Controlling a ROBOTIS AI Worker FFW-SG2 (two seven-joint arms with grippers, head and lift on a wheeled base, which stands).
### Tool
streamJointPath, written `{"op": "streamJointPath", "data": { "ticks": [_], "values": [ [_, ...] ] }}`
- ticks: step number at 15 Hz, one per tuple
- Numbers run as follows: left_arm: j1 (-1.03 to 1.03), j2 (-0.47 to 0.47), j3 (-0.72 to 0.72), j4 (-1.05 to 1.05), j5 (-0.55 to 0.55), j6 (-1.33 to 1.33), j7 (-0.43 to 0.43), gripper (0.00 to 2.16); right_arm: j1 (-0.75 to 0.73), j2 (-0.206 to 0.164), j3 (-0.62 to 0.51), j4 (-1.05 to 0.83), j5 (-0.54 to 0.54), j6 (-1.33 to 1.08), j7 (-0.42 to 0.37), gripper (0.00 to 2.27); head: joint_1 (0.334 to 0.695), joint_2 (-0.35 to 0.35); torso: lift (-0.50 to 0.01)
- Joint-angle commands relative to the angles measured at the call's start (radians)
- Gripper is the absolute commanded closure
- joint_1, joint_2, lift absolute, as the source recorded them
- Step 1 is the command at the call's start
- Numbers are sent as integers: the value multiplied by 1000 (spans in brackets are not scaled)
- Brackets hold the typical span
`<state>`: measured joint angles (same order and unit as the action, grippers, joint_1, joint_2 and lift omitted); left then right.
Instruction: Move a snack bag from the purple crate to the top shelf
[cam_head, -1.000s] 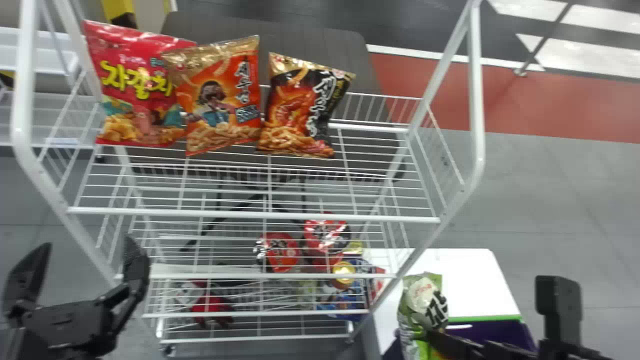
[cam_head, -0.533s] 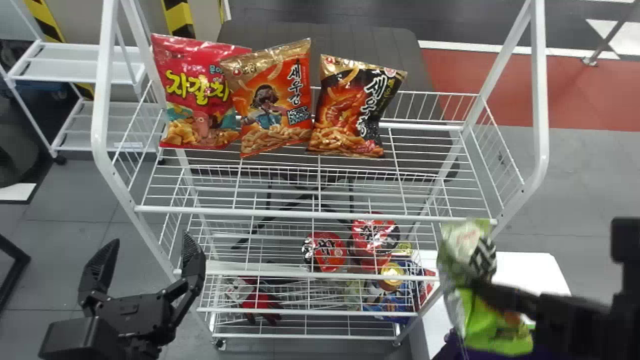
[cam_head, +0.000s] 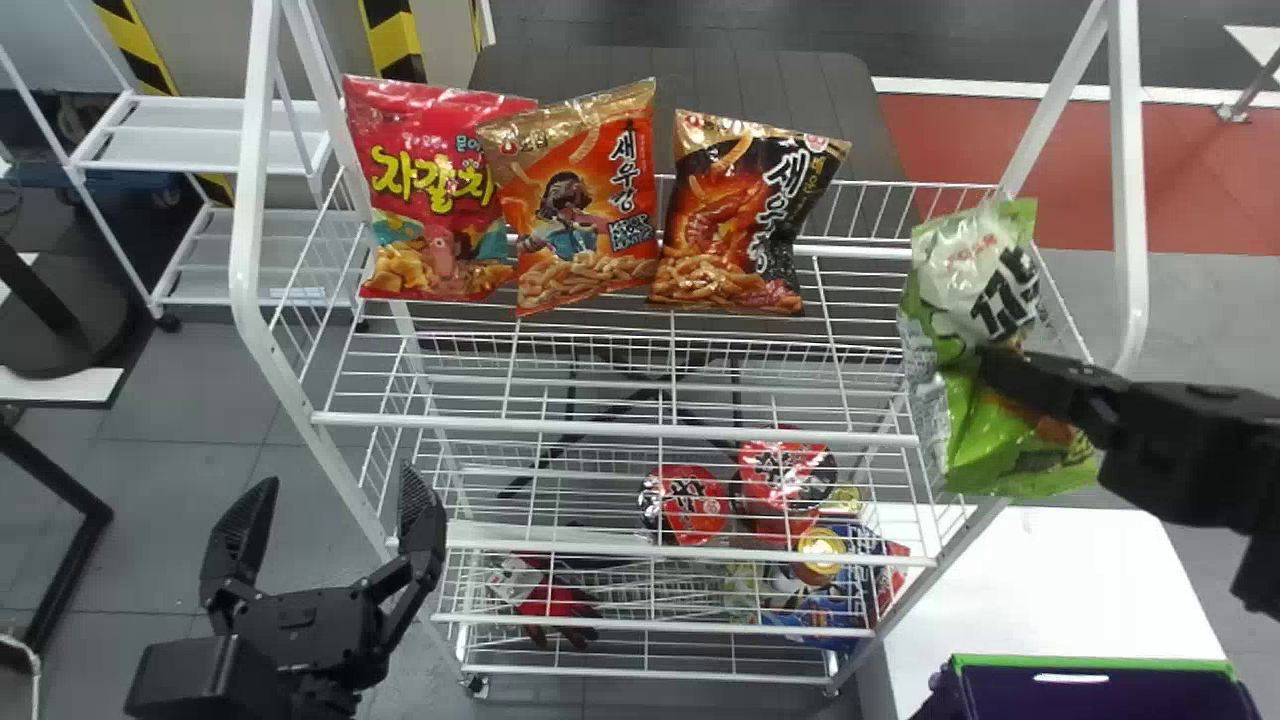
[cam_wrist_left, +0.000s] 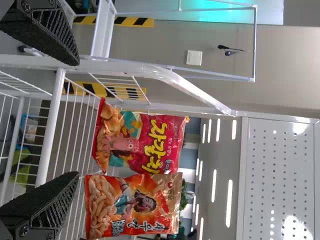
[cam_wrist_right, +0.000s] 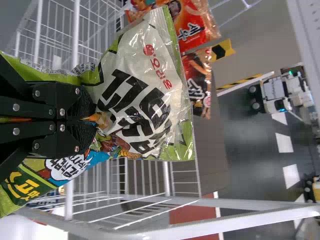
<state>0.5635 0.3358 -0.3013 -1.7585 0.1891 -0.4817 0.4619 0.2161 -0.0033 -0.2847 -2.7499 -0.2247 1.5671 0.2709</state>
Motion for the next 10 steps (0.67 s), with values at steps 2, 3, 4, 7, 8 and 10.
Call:
{"op": "streamJointPath", "data": {
  "ticks": [2, 3, 4, 7, 8, 10],
  "values": [
    [1, 2, -1, -2, 0, -1, 1, -2, -49, 0, 45, 1, 12, 5, -1, 1993, 695, 7, 0],
    [1, 2, -1, -2, 0, -1, 1, -2, -54, 0, 72, 1, 33, 5, -22, 1993, 695, 13, 0],
    [1, 2, -1, -2, 0, -4, 1, -2, -54, 4, 111, 7, 76, 5, -58, 1990, 695, 18, 0],
    [1, 2, -1, 2, -3, -13, 8, -2, -54, 4, 210, 78, 199, 5, -93, 1990, 695, 20, 0],
    [1, 2, -1, 2, -3, -16, 8, -2, -55, 4, 214, 107, 200, 5, -105, 1990, 695, 22, 0],
    [2, 2, -1, 4, -5, -19, 9, -2, -75, 4, 214, 171, 196, 5, -104, 1990, 695, 24, 0]
  ]
}}
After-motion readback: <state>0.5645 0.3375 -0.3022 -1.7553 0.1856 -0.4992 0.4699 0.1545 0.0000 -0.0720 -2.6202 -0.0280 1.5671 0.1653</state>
